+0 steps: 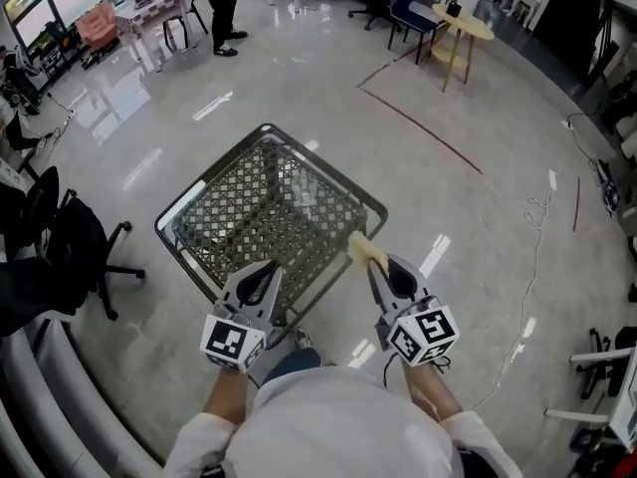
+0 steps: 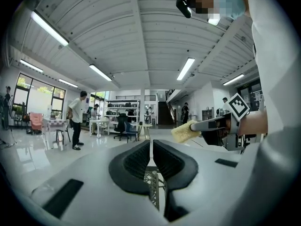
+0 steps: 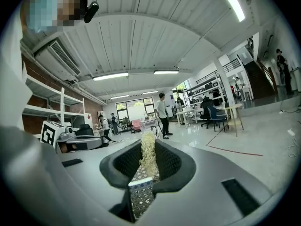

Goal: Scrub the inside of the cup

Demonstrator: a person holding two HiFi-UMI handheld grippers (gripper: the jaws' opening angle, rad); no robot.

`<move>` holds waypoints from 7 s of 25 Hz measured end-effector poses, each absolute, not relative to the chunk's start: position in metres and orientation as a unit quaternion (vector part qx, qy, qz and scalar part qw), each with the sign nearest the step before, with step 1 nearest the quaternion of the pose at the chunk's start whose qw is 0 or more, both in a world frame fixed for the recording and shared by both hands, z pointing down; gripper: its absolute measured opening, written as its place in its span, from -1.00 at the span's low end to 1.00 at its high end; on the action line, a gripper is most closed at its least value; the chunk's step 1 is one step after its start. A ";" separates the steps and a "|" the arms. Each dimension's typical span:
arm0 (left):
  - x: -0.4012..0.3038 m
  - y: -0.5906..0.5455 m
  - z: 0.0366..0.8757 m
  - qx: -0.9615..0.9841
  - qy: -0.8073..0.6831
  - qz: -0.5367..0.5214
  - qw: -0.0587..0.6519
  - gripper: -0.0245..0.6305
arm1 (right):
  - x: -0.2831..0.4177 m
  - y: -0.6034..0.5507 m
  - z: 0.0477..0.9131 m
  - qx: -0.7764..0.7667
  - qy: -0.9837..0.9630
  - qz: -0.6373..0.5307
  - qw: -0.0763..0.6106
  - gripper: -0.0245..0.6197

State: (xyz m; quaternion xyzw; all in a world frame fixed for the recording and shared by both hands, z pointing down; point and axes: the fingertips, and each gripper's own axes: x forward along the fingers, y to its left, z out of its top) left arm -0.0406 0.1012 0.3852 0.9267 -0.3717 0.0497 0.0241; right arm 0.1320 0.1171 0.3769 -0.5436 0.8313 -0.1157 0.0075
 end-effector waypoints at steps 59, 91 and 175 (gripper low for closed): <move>0.011 -0.157 0.439 0.920 -0.386 0.062 0.007 -0.79 | 0.134 -0.146 0.419 -0.477 0.866 -0.151 -0.022 -0.65; 0.031 -0.186 0.565 0.922 -0.366 0.112 0.051 0.19 | 0.121 -0.164 0.462 -0.436 0.883 -0.168 -0.046 -0.65; 0.044 -0.209 0.611 0.918 -0.362 0.153 0.046 0.25 | 0.115 -0.171 0.487 -0.414 0.892 -0.173 -0.052 -0.65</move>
